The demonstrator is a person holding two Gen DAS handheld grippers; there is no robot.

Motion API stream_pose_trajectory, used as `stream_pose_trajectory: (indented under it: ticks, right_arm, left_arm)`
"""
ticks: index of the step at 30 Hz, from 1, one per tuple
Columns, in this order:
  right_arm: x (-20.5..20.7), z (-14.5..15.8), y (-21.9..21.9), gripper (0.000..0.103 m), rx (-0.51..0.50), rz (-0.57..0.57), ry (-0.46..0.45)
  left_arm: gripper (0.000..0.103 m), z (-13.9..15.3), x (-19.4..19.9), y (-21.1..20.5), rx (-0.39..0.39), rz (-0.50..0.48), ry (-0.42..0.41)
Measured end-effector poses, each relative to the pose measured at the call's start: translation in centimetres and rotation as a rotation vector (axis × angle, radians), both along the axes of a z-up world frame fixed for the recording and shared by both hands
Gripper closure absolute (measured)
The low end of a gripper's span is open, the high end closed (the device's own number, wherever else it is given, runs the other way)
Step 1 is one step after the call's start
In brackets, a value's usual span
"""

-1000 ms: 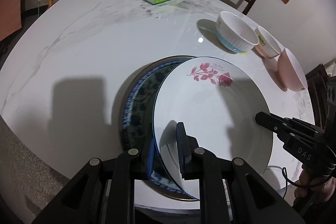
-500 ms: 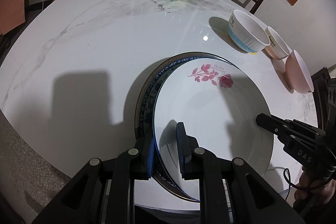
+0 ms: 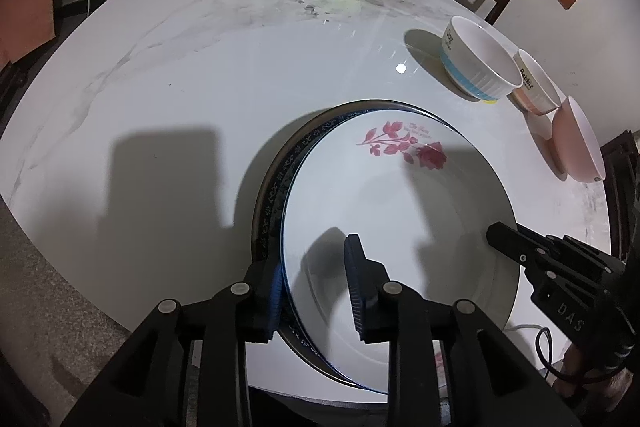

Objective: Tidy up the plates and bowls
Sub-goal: 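Lower the pink-flower plate onto the blue-and-white plate stack with the left gripper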

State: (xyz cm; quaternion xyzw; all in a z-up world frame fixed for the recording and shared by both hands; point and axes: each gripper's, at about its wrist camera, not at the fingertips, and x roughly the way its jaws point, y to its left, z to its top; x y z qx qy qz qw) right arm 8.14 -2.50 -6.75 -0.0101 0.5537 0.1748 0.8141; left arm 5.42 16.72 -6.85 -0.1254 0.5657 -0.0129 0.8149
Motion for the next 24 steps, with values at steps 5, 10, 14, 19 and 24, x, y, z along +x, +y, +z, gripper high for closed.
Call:
stream_pose_trajectory:
  ticks: [5,10,14,19,24]
  right_arm:
    - [0.0,0.0,0.3,0.087,-0.02,-0.003,-0.002]
    - [0.0,0.0,0.6,0.086,-0.04,0.003,-0.007]
    - [0.0,0.0,0.9,0.082,-0.047,0.009,-0.012]
    - [-0.2,0.2,1.1,0.078,-0.063,0.019,-0.031]
    - [-0.3,0.3,1.1,0.075,-0.056,0.021,-0.032]
  left_arm:
    - [0.079,0.0,0.2,-0.1,0.008,0.008,0.003]
    - [0.076,0.1,0.3,-0.3,0.036,0.019,0.002]
    - [0.075,0.2,0.3,-0.4,0.051,0.017,-0.002]
    - [0.073,0.2,0.3,-0.8,0.079,0.008,-0.006]
    - [0.073,0.2,0.2,-1.1,0.109,0.001,-0.011]
